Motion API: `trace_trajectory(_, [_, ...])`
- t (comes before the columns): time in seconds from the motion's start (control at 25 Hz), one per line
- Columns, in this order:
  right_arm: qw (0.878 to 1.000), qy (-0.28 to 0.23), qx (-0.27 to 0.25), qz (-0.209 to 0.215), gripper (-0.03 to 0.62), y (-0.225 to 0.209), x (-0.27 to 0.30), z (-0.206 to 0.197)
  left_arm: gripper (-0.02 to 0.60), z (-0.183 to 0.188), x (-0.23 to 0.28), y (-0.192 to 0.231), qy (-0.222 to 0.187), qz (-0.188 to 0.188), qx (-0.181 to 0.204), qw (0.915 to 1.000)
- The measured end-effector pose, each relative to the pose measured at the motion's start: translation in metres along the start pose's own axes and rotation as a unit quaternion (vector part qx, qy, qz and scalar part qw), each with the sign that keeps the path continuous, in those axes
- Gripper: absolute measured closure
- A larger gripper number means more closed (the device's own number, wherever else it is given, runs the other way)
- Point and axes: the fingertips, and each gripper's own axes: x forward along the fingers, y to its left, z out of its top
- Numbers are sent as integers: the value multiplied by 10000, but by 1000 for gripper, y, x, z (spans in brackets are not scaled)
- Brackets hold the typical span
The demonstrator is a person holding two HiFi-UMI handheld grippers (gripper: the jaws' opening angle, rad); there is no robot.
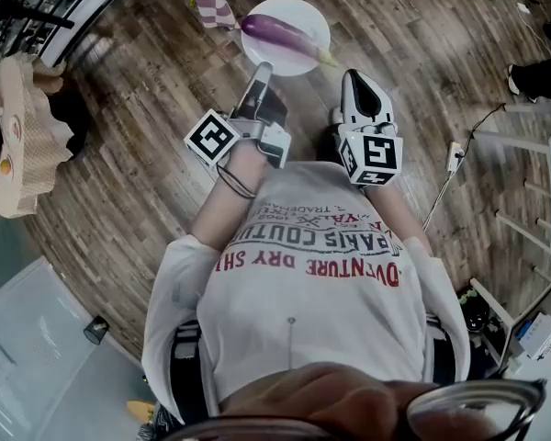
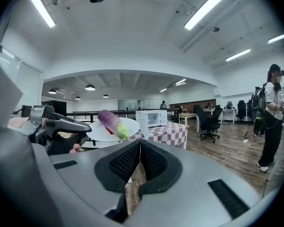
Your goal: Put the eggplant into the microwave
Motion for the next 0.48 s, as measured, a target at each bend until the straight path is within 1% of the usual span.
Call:
trace_trajectory(0.28, [9993,152,196,277,568,-100,64,3,551,-26,105,22,-116,375,93,9992])
trace_trajectory(0.36, [9990,165,223,363,568,-129,83,8,551,-35,138,19,-166,341,-27,9993])
trace_trajectory(0.48, [9983,159,183,532,568,-169,113,20,551,-40,187,15,-325,307,-29,9990])
